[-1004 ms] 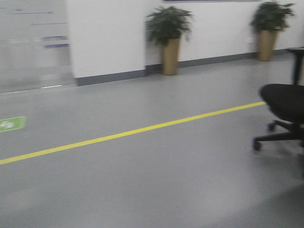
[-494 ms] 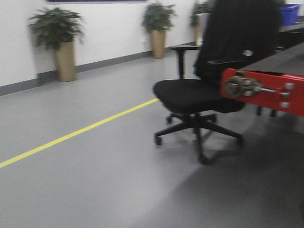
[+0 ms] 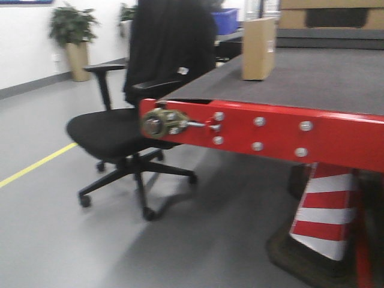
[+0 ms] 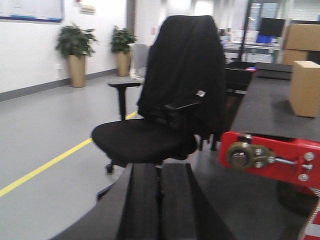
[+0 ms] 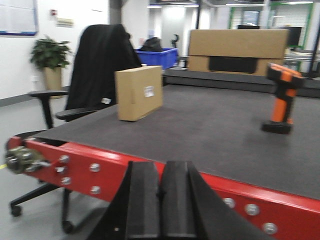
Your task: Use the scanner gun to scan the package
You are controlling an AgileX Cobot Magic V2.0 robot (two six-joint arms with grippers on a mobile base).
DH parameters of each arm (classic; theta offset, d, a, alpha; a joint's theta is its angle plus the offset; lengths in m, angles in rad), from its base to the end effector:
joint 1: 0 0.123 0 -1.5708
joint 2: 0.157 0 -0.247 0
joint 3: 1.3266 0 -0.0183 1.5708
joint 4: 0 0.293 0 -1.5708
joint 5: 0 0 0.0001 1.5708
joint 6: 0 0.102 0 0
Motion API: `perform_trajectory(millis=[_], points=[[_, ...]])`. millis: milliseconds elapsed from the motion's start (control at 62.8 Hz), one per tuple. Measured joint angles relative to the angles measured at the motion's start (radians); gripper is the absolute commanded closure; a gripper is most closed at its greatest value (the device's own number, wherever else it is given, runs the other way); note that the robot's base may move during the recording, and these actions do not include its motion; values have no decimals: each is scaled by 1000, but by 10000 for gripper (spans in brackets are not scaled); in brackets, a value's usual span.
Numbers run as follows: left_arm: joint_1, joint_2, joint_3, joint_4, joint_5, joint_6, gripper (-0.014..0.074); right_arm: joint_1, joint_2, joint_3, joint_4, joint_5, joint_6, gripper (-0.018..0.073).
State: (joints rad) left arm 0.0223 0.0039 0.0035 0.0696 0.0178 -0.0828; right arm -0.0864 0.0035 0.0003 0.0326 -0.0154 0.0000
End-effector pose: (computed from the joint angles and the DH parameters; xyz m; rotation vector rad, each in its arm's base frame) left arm 0.1486 0.0034 0.2104 -0.0278 1.5085 0.0082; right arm 0.1476 -0.0128 0.2151 0.0879 1.4695 -0.0441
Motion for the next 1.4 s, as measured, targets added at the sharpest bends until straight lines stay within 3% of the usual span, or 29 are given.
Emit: perform_trajectory(millis=[1402], points=[[-2, 0, 0, 0, 0, 0, 707, 0, 0, 0, 0, 0, 0, 727]])
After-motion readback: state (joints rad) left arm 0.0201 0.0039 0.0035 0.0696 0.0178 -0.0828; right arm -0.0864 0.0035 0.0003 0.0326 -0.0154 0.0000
